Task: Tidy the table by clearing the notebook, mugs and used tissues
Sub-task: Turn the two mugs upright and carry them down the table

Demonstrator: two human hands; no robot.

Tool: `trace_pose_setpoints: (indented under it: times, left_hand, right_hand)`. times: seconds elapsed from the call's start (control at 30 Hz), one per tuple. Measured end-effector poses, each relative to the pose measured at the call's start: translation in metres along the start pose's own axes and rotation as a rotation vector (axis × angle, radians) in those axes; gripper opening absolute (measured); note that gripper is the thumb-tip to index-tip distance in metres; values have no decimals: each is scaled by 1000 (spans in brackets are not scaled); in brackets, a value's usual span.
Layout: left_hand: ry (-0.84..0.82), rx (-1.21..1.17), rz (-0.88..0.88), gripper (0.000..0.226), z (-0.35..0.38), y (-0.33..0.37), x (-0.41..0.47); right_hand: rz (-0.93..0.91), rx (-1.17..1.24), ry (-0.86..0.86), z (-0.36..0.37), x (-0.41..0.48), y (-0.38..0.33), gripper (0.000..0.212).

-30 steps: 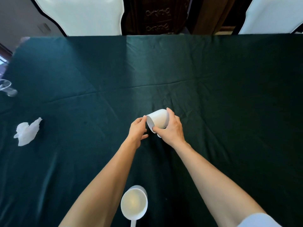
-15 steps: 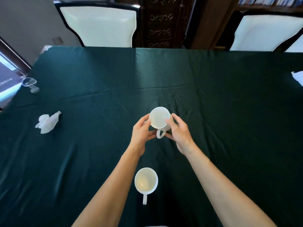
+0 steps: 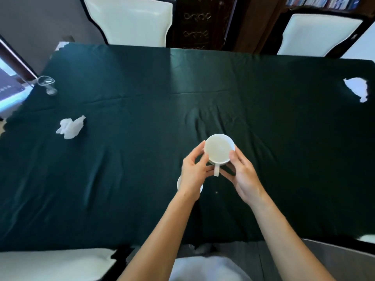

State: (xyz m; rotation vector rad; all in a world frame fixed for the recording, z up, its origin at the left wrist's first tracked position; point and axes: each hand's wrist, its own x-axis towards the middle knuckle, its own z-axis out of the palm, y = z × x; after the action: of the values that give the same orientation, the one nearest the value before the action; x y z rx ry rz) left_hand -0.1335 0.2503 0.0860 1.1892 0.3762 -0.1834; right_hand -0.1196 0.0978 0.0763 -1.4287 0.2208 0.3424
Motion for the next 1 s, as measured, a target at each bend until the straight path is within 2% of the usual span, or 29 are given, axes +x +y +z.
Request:
trace_pose_setpoints:
  times: [0.27,0.47,1.0]
  left_hand:
    - [64,-14,-56,37,22,-52,-35]
    - [179,19,-86,43,34,-85,-39]
    - [224,113,-137,42,40,-119,-44]
  right_hand:
    - [70,49,5,-35,-29,35,31]
    - [183,71,8,-53,-31,54,30]
    - [293,175,51,-70,-25,91,27]
